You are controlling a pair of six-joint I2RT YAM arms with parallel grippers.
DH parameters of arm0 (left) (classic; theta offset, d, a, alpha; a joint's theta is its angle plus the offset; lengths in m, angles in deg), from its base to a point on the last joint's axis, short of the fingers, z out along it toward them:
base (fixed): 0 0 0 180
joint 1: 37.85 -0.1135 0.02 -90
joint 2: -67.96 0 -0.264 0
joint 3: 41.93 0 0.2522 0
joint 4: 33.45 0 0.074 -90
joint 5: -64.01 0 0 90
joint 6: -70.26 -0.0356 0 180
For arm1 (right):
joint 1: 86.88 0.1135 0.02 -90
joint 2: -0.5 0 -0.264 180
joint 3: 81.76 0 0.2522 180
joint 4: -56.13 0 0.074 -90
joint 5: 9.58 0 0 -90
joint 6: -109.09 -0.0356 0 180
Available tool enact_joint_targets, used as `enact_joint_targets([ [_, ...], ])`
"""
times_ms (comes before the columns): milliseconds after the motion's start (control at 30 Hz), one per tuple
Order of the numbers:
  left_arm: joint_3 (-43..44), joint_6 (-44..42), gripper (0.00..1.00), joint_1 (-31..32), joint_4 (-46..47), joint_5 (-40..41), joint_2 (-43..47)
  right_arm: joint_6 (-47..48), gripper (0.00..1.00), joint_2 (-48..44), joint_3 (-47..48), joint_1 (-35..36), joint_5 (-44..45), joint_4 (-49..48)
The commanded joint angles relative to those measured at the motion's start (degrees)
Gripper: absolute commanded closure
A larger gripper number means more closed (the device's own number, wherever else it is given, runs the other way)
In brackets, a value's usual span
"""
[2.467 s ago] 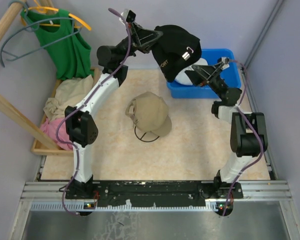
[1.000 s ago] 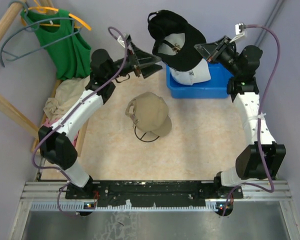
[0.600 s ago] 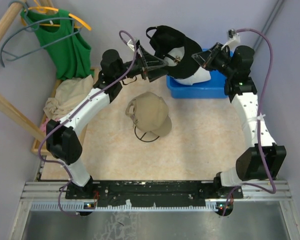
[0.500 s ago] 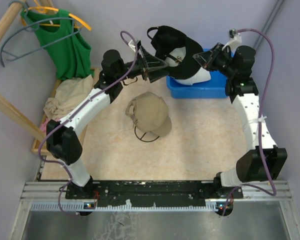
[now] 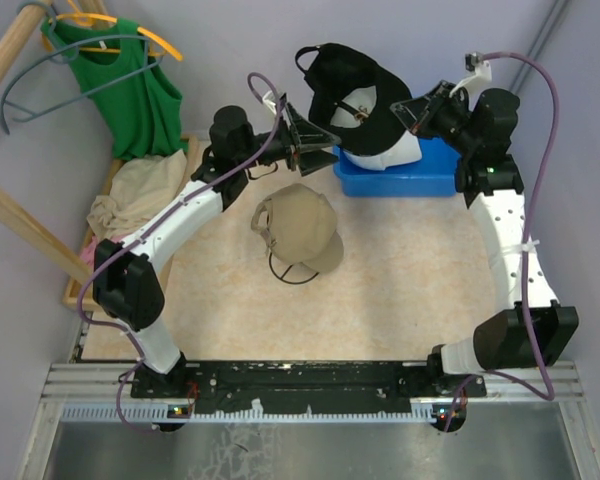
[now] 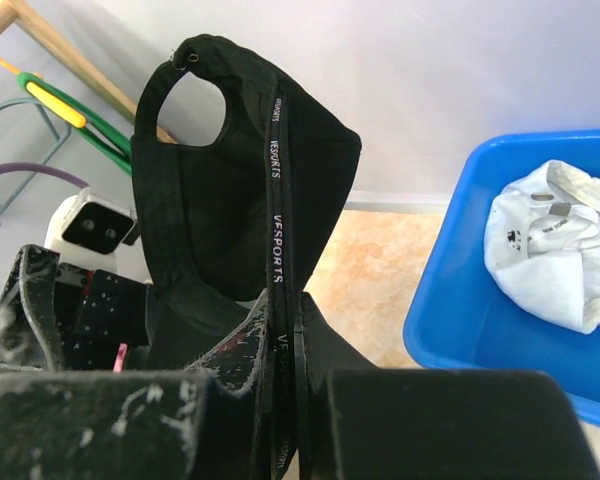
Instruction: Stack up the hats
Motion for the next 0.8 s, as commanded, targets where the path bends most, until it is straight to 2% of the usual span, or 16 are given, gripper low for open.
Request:
enact_joint_targets([
  [0,1.7,-0.1,0.29,0.3,2.3,1.4,0.5,-1.5,1.00,-3.1,4.0,1.0,-1.5,-3.6],
  [167,5.0,0.8,0.27,0.4,4.1,2.1,-2.7,-1.8,1.00,-4.1,3.1,2.7,-1.9,-3.0],
  [200,5.7,0.8,0.29,0.5,4.4,2.2,-3.4,-2.2,1.00,-4.5,2.7,2.8,-2.1,-3.3],
  [233,6.1,0.8,0.36,0.6,4.6,2.3,-3.9,-2.5,1.00,-4.7,2.5,3.0,-2.1,-3.3],
  [400,5.3,1.0,0.83,1.1,10.0,2.4,-6.3,-3.0,1.00,-4.9,3.0,3.1,-2.1,-2.6],
  [433,4.5,1.1,0.95,1.1,13.5,2.4,-6.6,-3.0,0.97,-4.9,3.6,3.2,-2.1,-2.1],
  [467,3.2,1.7,1.00,0.9,18.1,2.7,-6.9,-3.2,0.82,-4.8,4.2,3.1,-2.2,-1.7],
  [500,1.9,2.7,1.00,0.7,25.0,3.0,-7.4,-3.6,0.74,-4.6,5.1,3.2,-2.4,-1.5],
  [600,1.5,4.8,1.00,-1.0,37.7,2.1,-10.1,-7.2,0.63,-3.8,7.0,3.0,-5.4,-1.9],
  [667,3.1,3.7,1.00,-2.5,42.2,0.7,-11.6,-11.2,0.52,-3.0,8.0,3.0,-8.0,-3.3],
  [767,5.4,3.5,1.00,-4.7,50.0,-0.6,-13.9,-19.0,0.42,-2.5,6.9,3.0,-12.2,-8.4],
])
